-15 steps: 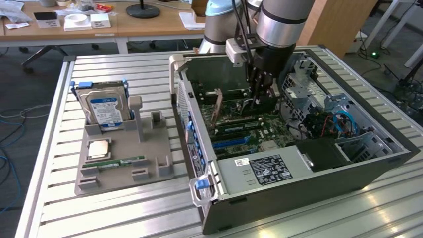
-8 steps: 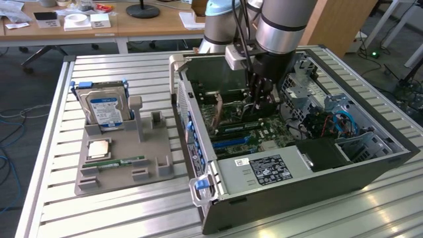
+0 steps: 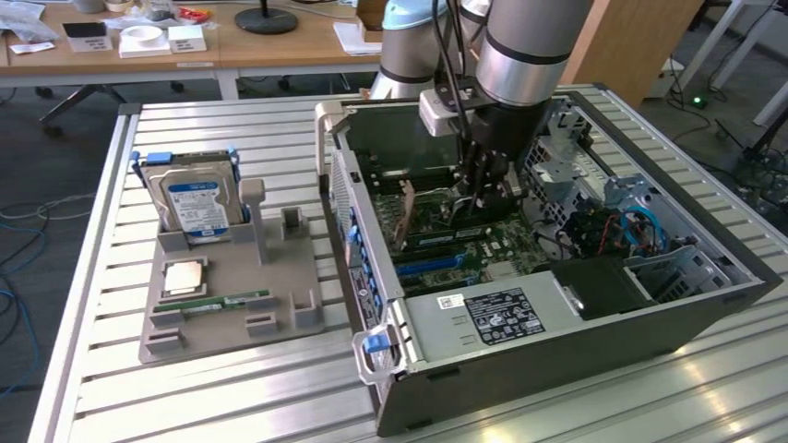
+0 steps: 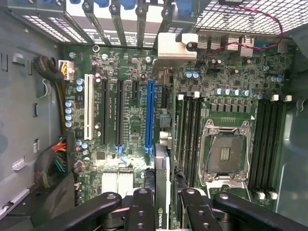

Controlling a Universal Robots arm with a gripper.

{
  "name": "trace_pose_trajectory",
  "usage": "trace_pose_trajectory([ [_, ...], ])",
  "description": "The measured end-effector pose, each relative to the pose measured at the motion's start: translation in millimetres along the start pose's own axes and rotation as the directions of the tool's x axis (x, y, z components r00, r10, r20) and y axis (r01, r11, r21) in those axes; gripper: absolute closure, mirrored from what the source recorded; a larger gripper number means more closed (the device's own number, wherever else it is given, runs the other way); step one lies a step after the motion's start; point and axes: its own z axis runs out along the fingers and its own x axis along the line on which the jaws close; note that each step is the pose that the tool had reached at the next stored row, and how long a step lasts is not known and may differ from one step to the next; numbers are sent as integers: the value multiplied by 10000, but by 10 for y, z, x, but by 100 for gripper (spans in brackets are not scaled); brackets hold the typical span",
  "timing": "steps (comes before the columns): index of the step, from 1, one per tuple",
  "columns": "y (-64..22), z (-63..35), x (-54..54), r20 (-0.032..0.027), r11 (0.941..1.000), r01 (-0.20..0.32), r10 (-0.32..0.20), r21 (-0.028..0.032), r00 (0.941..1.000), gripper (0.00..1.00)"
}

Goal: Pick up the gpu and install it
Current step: 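Insert the gpu into the slot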

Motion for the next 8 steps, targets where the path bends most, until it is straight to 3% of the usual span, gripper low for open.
trace_pose_trajectory([
  [4,0,1,0,-5,10000,-1,1,1,10000,74],
  [5,1,4,-1,-33,10000,0,0,2,10000,74],
  [7,5,9,0,-151,10000,4,-5,-3,9999,74],
  [8,8,13,0,-249,10000,4,-4,-5,9997,74],
])
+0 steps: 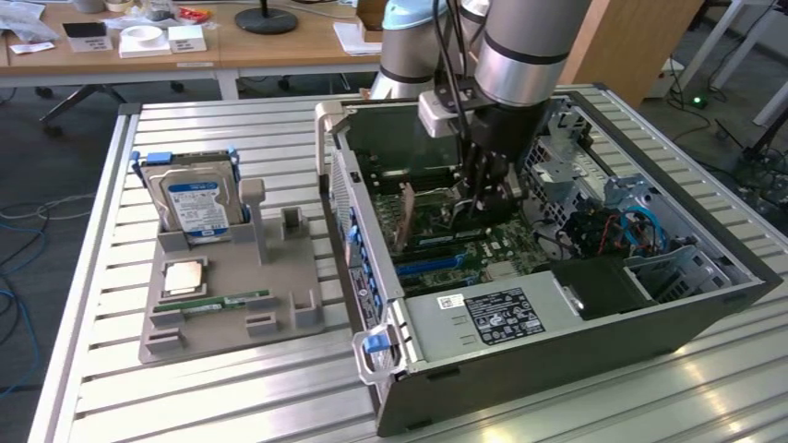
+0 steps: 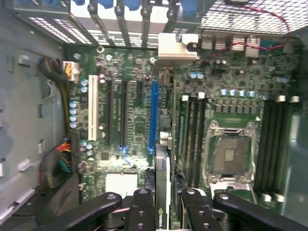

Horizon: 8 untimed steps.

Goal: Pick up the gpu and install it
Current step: 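Insert the gpu into the slot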

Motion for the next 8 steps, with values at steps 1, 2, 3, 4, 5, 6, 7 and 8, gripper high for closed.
trace_pose_trajectory([
  [1,4,3,0,-102,10000,-5,5,-2,9999,74],
  [2,8,9,1,-176,10000,-16,16,-2,9998,74],
  [3,11,13,1,-189,10000,-23,23,-3,9998,74],
  [4,11,16,1,-197,10000,-33,33,-2,9998,74],
  [5,13,18,1,-215,10000,-51,51,-2,9998,74],
  [6,15,21,1,-250,10000,-85,85,0,9997,74],
  [7,18,25,1,-294,9999,-135,135,2,9995,74],
  [8,19,29,2,-330,9998,-191,191,5,9993,74],
])
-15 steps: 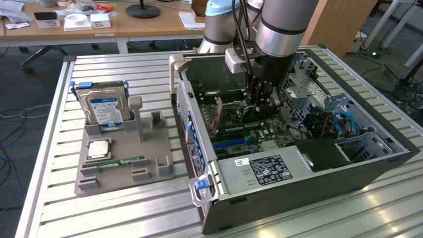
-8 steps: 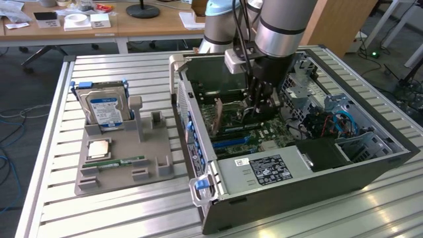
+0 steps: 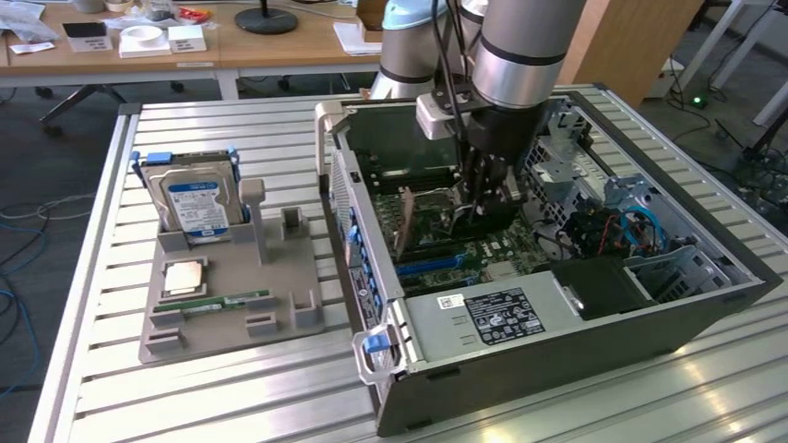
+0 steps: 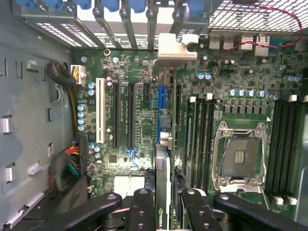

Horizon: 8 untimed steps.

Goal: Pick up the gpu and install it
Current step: 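Insert the gpu into the slot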

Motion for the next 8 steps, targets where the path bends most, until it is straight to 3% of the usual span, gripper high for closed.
trace_pose_trajectory([
  [8,8,37,-17,-43,9998,-187,187,5,9998,74],
])
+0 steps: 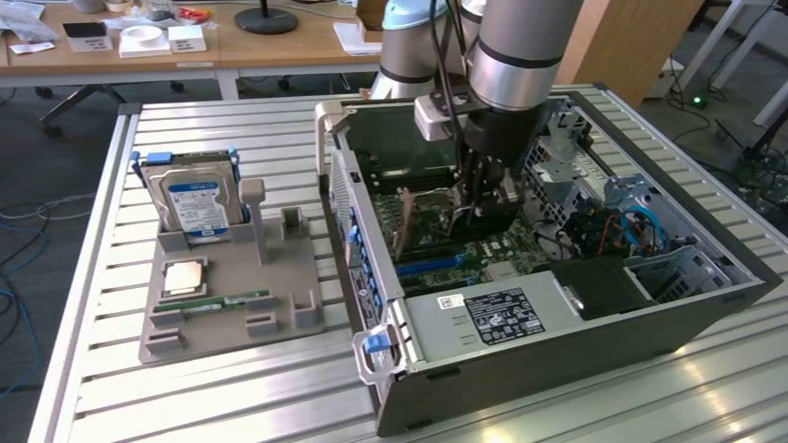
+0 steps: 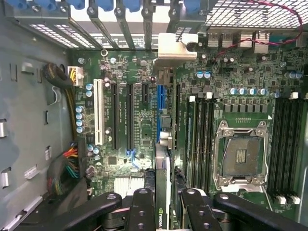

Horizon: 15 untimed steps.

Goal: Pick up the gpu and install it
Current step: 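Insert the gpu into the slot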

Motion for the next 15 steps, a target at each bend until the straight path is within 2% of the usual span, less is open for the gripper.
trace_pose_trajectory([
  [2,6,14,-4,-65,10000,-66,66,1,10000,74],
  [4,13,30,-8,-87,10000,-92,92,2,9999,74],
  [15,86,135,-5,-92,10000,-97,97,4,9999,74],
])
